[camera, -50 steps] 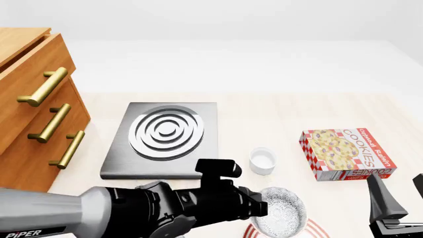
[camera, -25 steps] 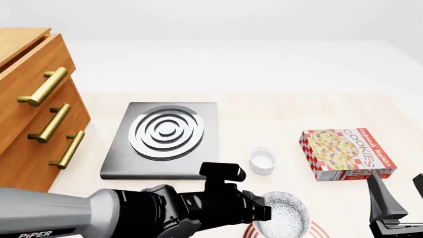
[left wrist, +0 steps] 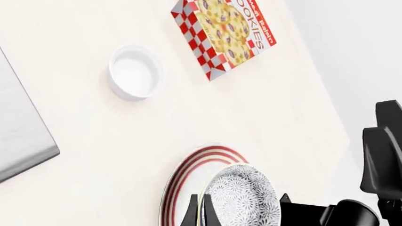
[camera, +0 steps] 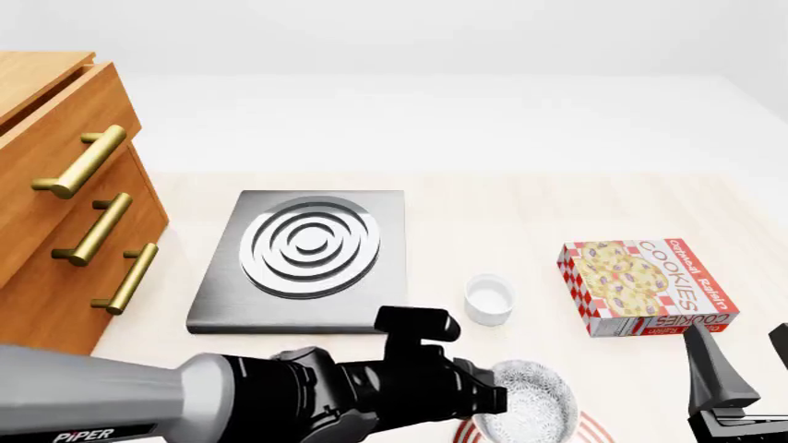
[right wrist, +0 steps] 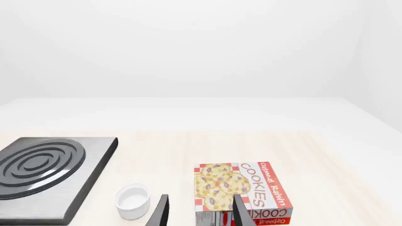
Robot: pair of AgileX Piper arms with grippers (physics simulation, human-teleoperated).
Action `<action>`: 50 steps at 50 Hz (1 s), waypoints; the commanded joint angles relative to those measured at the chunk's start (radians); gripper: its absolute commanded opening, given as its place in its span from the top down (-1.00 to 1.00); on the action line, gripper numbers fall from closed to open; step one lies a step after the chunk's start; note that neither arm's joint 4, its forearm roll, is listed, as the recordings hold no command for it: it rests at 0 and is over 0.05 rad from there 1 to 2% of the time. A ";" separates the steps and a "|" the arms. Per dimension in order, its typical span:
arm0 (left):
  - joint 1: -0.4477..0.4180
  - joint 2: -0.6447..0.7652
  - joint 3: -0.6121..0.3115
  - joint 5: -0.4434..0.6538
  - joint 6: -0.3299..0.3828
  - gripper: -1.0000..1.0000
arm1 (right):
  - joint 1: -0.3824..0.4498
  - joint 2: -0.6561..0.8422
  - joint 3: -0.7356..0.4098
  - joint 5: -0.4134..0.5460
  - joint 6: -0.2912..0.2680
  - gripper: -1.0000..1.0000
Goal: Pick the akita bowl on the wooden cabinet and place it on the plate.
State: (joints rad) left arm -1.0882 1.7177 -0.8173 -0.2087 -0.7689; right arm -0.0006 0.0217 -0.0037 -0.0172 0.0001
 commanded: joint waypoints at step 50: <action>-0.028 0.081 -0.016 -0.045 -0.027 1.00 | 0.000 0.000 0.000 0.000 0.000 -1.00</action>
State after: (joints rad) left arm -1.1106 1.7915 -0.8232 -0.2497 -0.7922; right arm -0.0006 0.0218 -0.0037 -0.0173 0.0001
